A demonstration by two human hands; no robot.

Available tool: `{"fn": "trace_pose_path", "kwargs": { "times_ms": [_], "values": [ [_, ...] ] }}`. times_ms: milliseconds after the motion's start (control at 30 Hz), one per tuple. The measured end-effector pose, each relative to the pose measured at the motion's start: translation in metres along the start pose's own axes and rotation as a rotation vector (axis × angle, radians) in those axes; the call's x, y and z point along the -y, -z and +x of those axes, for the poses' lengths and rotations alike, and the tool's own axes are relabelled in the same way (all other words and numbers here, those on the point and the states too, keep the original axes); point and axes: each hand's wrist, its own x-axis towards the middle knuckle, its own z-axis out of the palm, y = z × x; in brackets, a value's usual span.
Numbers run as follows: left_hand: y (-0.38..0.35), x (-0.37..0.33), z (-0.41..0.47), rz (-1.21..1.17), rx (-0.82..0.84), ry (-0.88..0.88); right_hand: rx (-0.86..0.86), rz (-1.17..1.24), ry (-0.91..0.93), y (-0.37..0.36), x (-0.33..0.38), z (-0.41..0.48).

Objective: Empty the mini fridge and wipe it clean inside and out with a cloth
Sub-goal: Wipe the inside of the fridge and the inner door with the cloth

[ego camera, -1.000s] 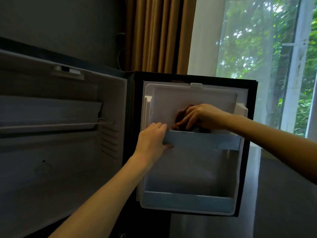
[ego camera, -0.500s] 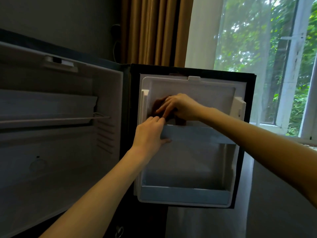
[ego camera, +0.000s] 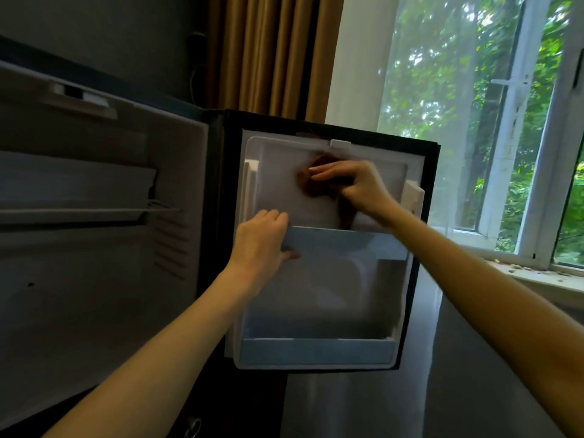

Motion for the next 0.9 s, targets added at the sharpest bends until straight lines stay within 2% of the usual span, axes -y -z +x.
{"fn": "trace_pose_path", "kwargs": {
  "times_ms": [133, 233, 300, 400, 467, 533, 733, 900],
  "values": [
    [0.001, 0.0, 0.0, 0.013, 0.004, -0.013, 0.25, -0.063, 0.229, -0.038, 0.01, -0.004],
    [0.002, 0.0, 0.001, 0.012, 0.006, -0.009, 0.281, -0.015, 0.112, -0.017, -0.011, -0.024],
    [0.002, -0.001, 0.001, 0.019, 0.007, -0.003, 0.152, 0.025, -0.017, 0.003, -0.026, -0.043],
    [-0.001, -0.002, 0.0, 0.007, 0.004, 0.011, -0.256, 0.077, -0.178, 0.01, -0.036, -0.058],
    [-0.002, -0.003, 0.001, 0.0, -0.008, 0.018, -0.419, 0.037, -0.189, -0.002, -0.029, -0.051],
    [-0.002, -0.002, 0.001, -0.012, -0.003, 0.02, -0.469, 0.026, -0.135, -0.018, -0.017, -0.031],
    [-0.003, 0.0, -0.001, -0.017, -0.053, -0.005, -0.16, -0.053, 0.208, -0.067, 0.033, 0.032],
    [-0.001, 0.003, -0.003, -0.026, -0.052, 0.004, -0.198, -0.203, 0.214, -0.05, 0.023, 0.017]
  ]
}}
